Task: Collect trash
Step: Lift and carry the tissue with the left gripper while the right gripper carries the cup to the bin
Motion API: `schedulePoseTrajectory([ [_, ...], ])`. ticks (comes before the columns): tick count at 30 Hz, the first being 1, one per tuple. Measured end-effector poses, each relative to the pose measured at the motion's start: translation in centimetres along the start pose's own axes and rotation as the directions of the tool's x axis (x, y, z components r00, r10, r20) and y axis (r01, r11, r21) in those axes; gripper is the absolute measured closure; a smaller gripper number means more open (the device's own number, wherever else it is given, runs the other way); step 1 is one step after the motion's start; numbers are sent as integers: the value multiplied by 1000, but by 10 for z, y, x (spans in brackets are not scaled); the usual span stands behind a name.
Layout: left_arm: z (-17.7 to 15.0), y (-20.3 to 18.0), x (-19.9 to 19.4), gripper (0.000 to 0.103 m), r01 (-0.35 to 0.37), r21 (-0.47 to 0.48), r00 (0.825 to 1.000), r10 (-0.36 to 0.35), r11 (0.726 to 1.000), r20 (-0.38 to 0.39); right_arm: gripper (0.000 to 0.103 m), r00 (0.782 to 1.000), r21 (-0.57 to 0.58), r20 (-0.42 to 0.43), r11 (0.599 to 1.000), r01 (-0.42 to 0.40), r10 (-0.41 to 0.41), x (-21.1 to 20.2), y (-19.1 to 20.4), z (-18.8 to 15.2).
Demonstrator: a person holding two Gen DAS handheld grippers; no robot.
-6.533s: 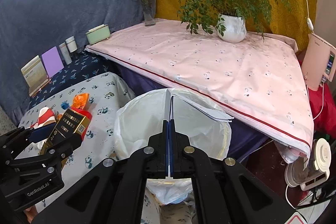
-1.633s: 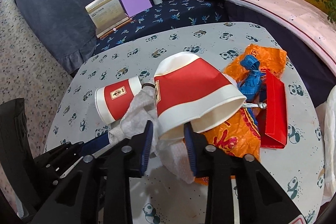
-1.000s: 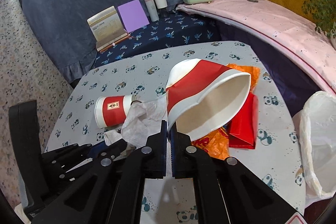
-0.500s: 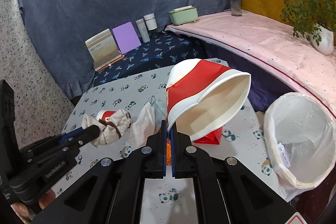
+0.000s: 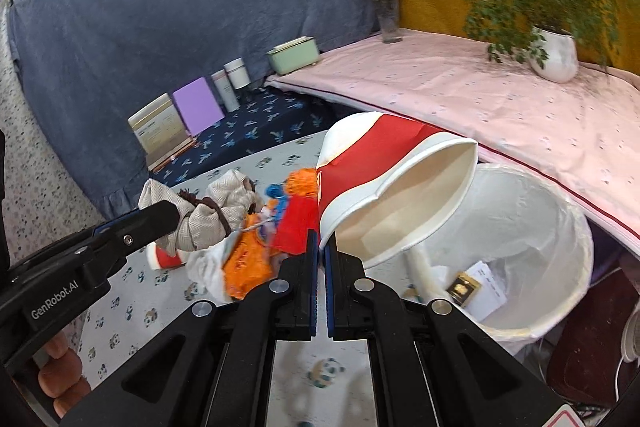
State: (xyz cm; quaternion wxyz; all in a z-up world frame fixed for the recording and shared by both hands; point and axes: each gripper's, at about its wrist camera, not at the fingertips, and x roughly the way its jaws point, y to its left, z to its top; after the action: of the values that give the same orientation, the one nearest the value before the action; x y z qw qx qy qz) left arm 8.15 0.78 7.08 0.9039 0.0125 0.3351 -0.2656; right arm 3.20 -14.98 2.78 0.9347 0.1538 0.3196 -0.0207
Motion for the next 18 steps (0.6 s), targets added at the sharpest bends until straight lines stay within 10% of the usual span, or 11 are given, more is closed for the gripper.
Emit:
schedulePoseTrajectory([
  [18,5,-133,72,92,188,155,979,-173,970,-106,100,987,191,9,970,153,-158,-34,-126,-15],
])
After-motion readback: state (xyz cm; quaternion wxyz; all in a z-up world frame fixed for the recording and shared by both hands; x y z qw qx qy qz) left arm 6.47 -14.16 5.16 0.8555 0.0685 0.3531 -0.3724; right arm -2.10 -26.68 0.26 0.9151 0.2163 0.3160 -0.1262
